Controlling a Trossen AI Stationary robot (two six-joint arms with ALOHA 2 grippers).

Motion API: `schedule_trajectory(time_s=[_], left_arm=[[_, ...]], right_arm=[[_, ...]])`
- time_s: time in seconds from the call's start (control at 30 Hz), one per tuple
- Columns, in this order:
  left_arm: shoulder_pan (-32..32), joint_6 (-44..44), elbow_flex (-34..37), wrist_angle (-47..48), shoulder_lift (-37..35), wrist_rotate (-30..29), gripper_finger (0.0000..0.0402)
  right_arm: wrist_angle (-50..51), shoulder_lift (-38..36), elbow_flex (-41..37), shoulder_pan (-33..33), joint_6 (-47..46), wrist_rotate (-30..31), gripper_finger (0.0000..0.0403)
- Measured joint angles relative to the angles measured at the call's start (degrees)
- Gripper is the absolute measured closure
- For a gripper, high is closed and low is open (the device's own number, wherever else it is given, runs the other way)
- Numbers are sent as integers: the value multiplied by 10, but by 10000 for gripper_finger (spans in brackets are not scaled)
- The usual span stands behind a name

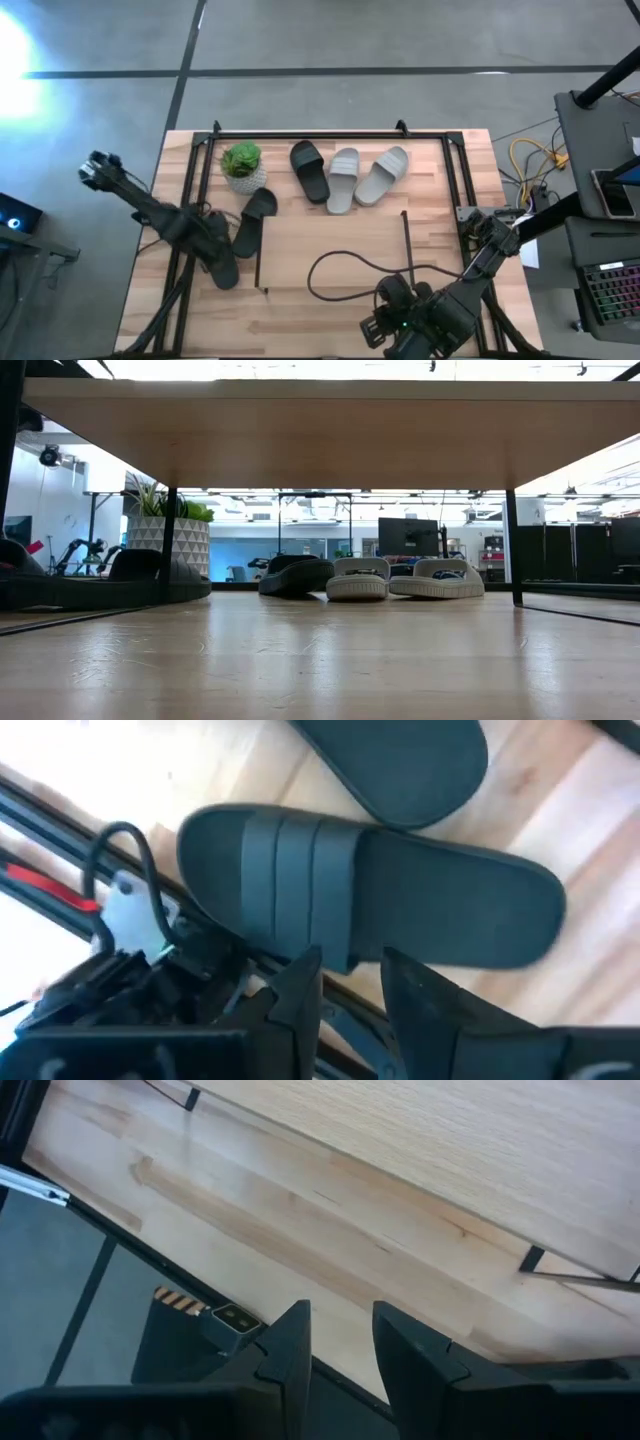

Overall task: Pick and place slides into the shelf
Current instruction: Put the black slide under the shelf

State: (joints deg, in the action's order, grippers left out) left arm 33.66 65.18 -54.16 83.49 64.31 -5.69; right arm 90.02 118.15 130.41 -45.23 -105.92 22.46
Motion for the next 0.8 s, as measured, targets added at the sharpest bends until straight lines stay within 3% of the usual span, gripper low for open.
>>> schedule_trajectory(time_s=[0.1,0.37,0.8], left_arm=[[45,20,-15,17,72,-34,311],[136,92,-25,65,234,-52,303],[138,136,-80,66,325,-49,187]], right_arm=[[0,0,0,0,14,0,300],[0,0,0,0,53,-1,300],[0,0,0,0,121,-51,300]])
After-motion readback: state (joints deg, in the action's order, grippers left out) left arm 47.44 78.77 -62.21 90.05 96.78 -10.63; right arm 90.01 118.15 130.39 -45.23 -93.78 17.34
